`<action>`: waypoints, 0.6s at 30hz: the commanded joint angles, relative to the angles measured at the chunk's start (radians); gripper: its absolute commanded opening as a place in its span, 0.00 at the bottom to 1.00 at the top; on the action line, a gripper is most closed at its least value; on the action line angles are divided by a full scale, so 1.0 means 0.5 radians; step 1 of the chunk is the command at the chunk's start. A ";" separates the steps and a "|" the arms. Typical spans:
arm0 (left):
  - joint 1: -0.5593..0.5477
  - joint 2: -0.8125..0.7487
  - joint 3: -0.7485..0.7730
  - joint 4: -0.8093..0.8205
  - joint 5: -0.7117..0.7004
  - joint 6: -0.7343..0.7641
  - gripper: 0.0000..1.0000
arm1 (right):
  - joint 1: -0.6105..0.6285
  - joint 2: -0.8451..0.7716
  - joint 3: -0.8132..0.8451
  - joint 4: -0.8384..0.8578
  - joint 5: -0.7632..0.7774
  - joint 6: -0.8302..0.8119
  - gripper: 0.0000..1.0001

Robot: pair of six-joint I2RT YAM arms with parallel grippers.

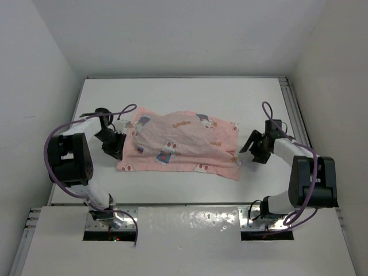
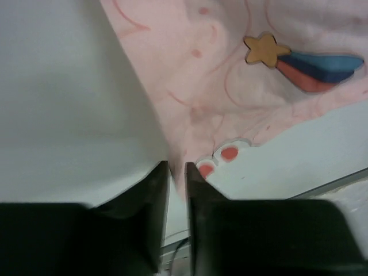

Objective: Put the pillow into the pillowcase

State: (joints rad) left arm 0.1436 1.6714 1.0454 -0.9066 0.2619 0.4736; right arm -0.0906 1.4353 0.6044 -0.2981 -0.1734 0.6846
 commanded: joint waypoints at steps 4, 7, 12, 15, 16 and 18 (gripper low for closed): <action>0.022 0.108 0.408 -0.327 0.148 0.212 0.56 | 0.077 0.383 0.646 -0.054 0.193 -0.148 0.70; 0.081 0.203 0.746 -0.445 0.390 0.246 0.72 | 0.074 0.690 0.929 -0.072 0.227 -0.004 0.67; 0.112 0.476 1.253 -0.120 0.395 -0.194 0.76 | 0.138 1.062 1.272 -0.164 0.267 0.131 0.63; 0.032 0.862 1.473 0.009 0.259 -0.394 0.73 | 0.163 1.176 1.328 -0.207 0.264 0.159 0.62; -0.005 0.933 1.523 0.021 0.237 -0.434 0.73 | 0.166 1.188 1.328 -0.205 0.264 0.162 0.61; -0.020 1.092 1.627 0.101 0.158 -0.538 0.73 | 0.233 1.213 1.328 -0.168 0.243 0.174 0.53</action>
State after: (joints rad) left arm 0.1673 2.0857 1.8229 -0.9085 0.3950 0.3370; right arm -0.0135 2.0068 1.2648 -0.3435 -0.0555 0.7395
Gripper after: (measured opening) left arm 0.732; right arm 0.556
